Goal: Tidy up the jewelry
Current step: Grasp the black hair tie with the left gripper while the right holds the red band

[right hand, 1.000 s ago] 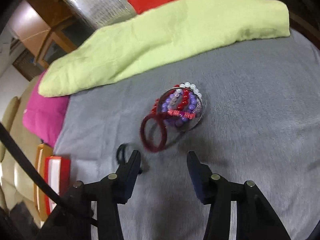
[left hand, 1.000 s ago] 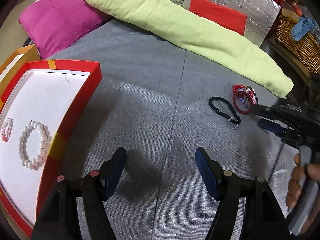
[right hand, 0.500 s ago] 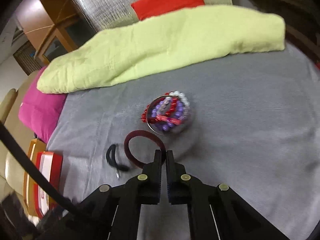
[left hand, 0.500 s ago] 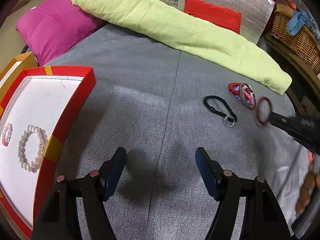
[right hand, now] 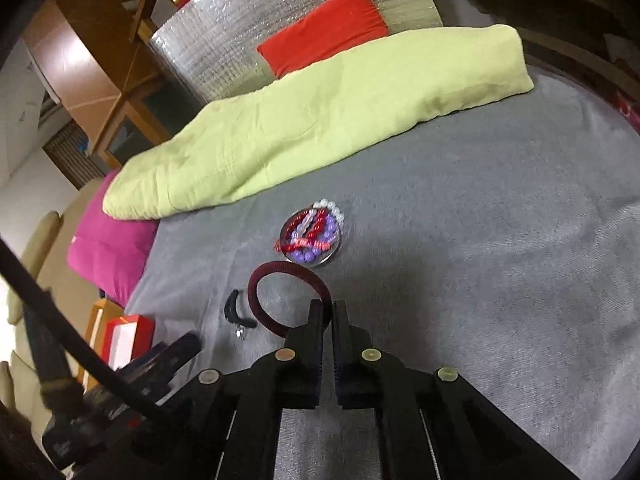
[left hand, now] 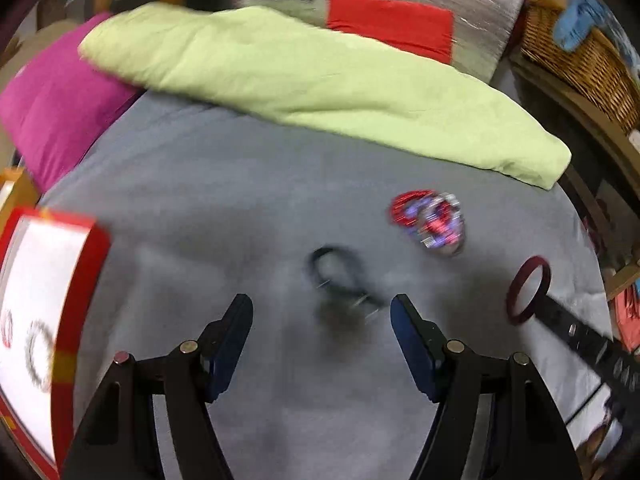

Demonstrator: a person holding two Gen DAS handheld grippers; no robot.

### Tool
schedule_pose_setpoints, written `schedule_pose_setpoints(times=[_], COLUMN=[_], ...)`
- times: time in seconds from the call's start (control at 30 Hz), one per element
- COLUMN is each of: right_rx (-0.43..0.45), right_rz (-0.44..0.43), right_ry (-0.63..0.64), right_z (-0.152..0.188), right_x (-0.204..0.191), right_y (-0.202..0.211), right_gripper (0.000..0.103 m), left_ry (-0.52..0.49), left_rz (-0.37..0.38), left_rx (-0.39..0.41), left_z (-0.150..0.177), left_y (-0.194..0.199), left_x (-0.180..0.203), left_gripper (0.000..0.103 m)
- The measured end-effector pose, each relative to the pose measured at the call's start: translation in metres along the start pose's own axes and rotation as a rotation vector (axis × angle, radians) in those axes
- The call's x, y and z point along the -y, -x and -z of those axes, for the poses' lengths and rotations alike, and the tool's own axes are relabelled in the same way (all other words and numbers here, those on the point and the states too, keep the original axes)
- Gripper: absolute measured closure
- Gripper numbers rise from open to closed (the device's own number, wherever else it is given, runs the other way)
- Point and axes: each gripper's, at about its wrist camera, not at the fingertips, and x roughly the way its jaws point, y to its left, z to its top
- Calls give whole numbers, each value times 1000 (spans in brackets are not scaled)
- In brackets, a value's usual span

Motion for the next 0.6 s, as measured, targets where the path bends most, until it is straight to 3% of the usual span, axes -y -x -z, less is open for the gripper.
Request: schedule_pose_setpoints(times=[0.1,0.13,0.17,0.2,0.33,0.6], right_rx=[1,5,9,11,14,34], right_rz=[-18,-23,-30,-35,-45,-33], right_ry=[-19,-20,-21,-19,-21,28], right_z=[-3,-3,-4,-5,-6,-3], right_x=[3,4,5,5,5,-10], right_y=[0,1,2,2,3,8], right_gripper=[98,98,98,98,98,98], left_ry=[-46,-50,-52,-41,-47,-42], left_rz=[-75,-99,-122,-133,-163,-153], left_rx=[-28,-49,-77,-109,-59,20], left_z=[-9,-11,-10,-9,3,30], left_y=[-23,-33,-44,-52,-40,13], left_x=[25,28,28,26,18,-11], left_gripper=[35,56,92,97,98,98])
